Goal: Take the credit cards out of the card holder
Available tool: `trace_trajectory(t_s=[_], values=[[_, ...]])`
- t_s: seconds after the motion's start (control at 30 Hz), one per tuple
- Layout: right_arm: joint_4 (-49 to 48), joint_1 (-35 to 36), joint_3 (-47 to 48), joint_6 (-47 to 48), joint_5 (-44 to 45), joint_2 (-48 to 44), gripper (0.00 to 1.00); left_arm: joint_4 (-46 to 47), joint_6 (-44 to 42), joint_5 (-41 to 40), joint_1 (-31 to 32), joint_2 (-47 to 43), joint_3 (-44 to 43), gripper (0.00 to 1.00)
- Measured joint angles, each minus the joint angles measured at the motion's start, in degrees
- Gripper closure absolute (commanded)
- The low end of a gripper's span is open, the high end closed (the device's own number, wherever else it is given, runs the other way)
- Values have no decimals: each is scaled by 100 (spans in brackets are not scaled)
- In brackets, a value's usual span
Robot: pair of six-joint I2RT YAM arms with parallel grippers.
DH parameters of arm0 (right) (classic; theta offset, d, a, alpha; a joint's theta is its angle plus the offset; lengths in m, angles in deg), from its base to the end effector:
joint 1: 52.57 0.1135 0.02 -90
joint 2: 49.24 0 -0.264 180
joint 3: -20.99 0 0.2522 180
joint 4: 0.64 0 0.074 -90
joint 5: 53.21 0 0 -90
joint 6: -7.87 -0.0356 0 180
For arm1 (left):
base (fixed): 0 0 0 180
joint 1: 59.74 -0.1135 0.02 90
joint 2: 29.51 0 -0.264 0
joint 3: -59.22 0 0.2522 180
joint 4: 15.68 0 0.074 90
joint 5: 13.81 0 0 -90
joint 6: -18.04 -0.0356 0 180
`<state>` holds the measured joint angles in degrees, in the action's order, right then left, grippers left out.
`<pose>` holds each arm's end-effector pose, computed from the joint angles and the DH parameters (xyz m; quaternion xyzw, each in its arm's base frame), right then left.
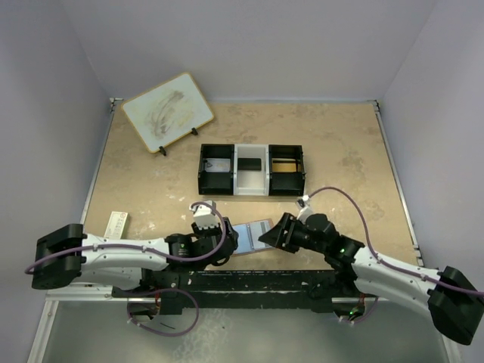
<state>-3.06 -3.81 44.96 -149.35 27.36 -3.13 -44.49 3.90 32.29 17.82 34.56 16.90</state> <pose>0.1099 0.1342 0.1719 0.0840 0.8120 0.5220 0.2471 0.0676 -0.1920 0.1805 -0.1132 0.8749 -0.2237 0.4144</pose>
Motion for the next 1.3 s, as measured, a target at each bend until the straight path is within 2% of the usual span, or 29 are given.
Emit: trace_trajectory(t_s=[0.23, 0.4, 0.53, 0.67, 0.83, 1.0, 1.3], values=[[640, 0, -369, -745, 166, -573, 35, 214, -109, 286, -223, 826, -256, 35], [905, 0, -304, -872, 247, -275, 38, 415, -195, 483, -372, 1062, -267, 39], [702, 0, -297, -916, 238, 179, 40, 487, -216, 535, -422, 1239, -273, 48], [262, 0, -229, -931, 223, 649, 42, 503, -216, 538, -435, 1368, -273, 51], [-302, 0, -144, -940, 133, 1141, 43, 461, -212, 538, -437, 1384, -273, 44], [-540, 0, -144, -988, 92, 1320, 44, 337, -214, 540, -437, 1386, -273, 43], [-911, 0, -155, -1235, 160, 1191, 44, 339, -254, 422, -437, 1572, -328, 61]])
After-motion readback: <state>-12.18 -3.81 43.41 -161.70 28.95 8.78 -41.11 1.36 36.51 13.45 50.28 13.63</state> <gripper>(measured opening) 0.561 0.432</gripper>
